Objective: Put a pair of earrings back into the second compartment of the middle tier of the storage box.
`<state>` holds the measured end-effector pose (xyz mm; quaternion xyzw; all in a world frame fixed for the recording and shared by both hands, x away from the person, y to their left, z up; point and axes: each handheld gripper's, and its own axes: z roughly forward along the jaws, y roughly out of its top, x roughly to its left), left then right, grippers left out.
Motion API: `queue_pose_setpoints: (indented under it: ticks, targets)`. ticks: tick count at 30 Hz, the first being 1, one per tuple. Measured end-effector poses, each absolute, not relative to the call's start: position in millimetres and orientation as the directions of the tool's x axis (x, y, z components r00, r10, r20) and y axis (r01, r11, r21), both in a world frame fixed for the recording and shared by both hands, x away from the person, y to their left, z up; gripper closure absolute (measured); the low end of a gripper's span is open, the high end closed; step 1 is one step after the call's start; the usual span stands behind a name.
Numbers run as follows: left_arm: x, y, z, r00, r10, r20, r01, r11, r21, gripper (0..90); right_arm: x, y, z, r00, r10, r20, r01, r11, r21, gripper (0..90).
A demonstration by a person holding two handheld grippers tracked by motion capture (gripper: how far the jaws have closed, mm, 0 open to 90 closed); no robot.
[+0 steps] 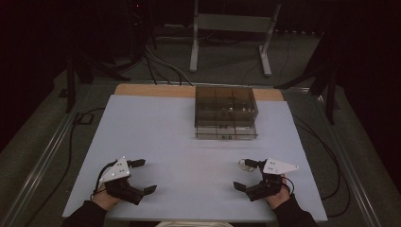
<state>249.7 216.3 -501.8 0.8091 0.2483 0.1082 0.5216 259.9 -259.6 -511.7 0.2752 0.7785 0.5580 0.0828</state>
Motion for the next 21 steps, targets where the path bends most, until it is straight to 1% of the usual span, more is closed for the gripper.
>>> queue_pose_setpoints:
  ticks: [1,7,9,16,18,21]
  targets:
    - [250.3,216.9,-502.2,0.848,0.521,-0.1,0.305,-0.325,0.895,0.4,260.2,-258.6,-512.6,-0.837,0.518,0.179,0.337,0.23,0.913,0.0]
    - [251.3,217.1,-502.8,0.844,0.527,-0.097,0.31,-0.333,0.89,0.4,261.8,-254.8,-516.7,-0.849,0.5,0.168,0.348,0.291,0.891,0.0]
    - [249.4,216.9,-502.2,0.844,0.528,-0.096,0.309,-0.331,0.891,0.4,261.0,-252.6,-517.9,-0.858,0.498,0.128,0.329,0.339,0.881,0.0]
    - [251.4,215.5,-502.4,0.851,0.515,-0.104,0.304,-0.322,0.897,0.3,260.4,-248.1,-518.9,-0.864,0.481,0.149,0.339,0.336,0.879,0.0]
    - [251.6,214.4,-502.7,0.864,0.491,-0.115,0.303,-0.322,0.897,0.3,259.3,-247.1,-516.8,-0.864,0.478,0.161,0.35,0.339,0.874,0.0]
    - [250.5,213.1,-503.4,0.876,0.47,-0.107,0.292,-0.34,0.894,0.4,256.7,-243.6,-512.0,-0.878,0.443,0.179,0.351,0.344,0.871,0.0]
